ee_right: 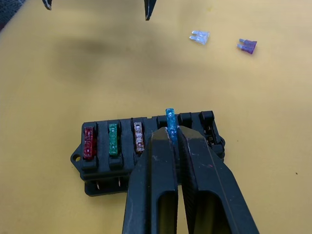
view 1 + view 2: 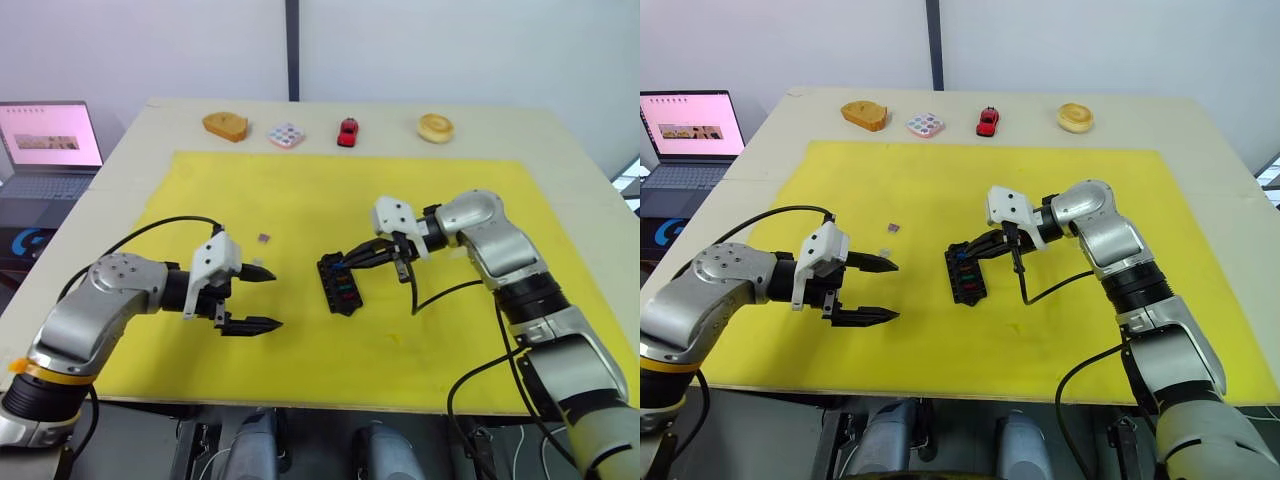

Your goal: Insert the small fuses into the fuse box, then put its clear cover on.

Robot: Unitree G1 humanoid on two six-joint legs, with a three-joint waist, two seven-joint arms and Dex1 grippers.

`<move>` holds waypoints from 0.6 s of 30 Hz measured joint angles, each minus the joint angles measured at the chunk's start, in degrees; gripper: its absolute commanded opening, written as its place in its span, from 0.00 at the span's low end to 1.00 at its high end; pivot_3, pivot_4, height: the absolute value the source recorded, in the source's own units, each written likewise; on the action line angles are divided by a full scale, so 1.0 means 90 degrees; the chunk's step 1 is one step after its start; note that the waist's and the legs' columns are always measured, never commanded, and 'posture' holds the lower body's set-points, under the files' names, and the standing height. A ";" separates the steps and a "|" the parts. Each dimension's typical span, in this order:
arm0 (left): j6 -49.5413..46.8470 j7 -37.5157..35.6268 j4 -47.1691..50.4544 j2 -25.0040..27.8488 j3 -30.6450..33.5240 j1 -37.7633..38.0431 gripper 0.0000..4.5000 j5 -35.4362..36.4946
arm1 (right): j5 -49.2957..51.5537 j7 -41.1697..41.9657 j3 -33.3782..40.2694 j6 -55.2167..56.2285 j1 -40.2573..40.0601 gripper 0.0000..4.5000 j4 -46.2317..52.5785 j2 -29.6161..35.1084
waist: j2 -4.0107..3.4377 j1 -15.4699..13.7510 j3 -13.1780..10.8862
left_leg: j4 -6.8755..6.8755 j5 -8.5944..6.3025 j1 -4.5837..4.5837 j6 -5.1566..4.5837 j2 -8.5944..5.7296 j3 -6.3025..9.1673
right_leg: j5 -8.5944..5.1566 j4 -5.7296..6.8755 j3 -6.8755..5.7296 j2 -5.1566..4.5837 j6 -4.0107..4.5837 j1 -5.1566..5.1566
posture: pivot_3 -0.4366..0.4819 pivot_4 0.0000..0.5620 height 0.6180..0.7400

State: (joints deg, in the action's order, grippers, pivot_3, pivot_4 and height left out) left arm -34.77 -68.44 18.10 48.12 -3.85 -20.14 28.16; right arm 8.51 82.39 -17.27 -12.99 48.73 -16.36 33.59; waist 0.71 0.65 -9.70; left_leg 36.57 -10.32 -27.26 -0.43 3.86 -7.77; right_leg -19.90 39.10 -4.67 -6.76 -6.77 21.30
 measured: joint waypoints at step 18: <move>0.0009 0.0005 -0.0001 -0.0014 0.0000 0.0000 0.99 -0.0001 | -0.0271 -0.0112 -0.0166 0.0143 -0.0063 0.00 0.0034 -0.0016 | 0.0000 0.0000 0.0000 | 0.0000 0.0000 0.0000 0.0000 0.0000 0.0000 | 0.0000 0.0000 0.0000 0.0000 0.0000 0.0001 | 0.48 0.27 1.00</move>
State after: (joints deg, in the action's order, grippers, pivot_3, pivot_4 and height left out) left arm -34.68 -68.39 18.10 48.00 -3.85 -20.14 28.15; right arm 6.07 81.38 -18.77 -11.71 48.16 -16.06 33.44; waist 0.71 0.65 -9.70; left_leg 36.57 -10.32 -27.26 -0.43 3.86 -7.76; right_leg -19.90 39.10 -4.67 -6.76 -6.77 21.30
